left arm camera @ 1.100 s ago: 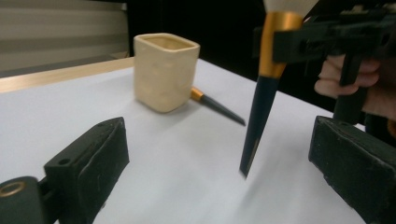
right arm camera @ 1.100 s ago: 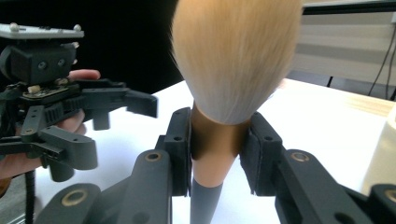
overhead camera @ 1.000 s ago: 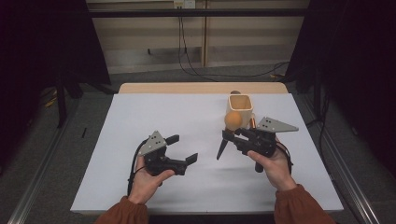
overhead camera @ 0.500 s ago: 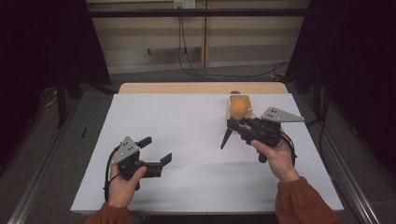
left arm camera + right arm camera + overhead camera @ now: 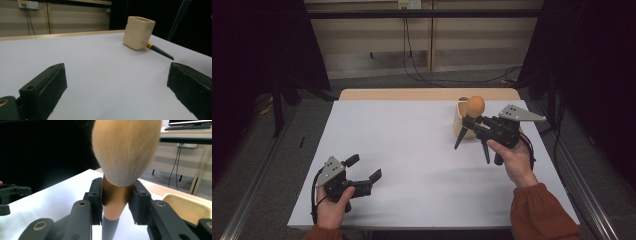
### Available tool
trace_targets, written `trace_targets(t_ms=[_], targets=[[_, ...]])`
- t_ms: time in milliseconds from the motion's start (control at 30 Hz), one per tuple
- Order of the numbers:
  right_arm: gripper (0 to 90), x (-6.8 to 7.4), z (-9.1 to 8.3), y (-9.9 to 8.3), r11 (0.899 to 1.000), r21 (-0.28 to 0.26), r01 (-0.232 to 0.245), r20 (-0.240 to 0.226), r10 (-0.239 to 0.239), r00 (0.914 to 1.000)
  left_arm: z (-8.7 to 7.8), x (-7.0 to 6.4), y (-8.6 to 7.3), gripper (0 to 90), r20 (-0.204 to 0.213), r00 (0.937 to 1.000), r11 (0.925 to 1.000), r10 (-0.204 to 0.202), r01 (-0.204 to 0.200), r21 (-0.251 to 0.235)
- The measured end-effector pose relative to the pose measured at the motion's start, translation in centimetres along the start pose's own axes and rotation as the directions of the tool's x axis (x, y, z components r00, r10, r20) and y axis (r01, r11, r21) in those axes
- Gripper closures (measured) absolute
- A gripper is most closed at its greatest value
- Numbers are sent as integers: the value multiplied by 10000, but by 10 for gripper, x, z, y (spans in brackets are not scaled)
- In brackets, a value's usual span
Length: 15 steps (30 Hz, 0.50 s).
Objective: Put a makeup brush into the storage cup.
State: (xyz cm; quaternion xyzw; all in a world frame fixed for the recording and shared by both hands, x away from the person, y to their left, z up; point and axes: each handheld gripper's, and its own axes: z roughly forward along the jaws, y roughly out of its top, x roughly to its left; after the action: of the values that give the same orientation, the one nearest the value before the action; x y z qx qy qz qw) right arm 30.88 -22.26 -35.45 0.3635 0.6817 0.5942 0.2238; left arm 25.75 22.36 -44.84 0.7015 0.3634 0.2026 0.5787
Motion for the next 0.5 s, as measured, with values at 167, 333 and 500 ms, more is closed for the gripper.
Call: trace_targets(t_ms=[167, 333, 500], targets=[[666, -10, -5, 7, 9997, -242, -42, 291, 49, 9996, -5, 4, -2, 26, -239, 9997, 9999, -49, 46, -108], [666, -16, -6, 12, 9994, -329, -78, 423, 92, 9991, -6, 5, -4, 26, -358, 9993, 9998, -88, 82, -170], [666, -21, -6, 27, 9990, -446, 76, 522, -53, 9986, -6, 5, -4, 26, -434, 9990, 9999, -64, 58, -143]])
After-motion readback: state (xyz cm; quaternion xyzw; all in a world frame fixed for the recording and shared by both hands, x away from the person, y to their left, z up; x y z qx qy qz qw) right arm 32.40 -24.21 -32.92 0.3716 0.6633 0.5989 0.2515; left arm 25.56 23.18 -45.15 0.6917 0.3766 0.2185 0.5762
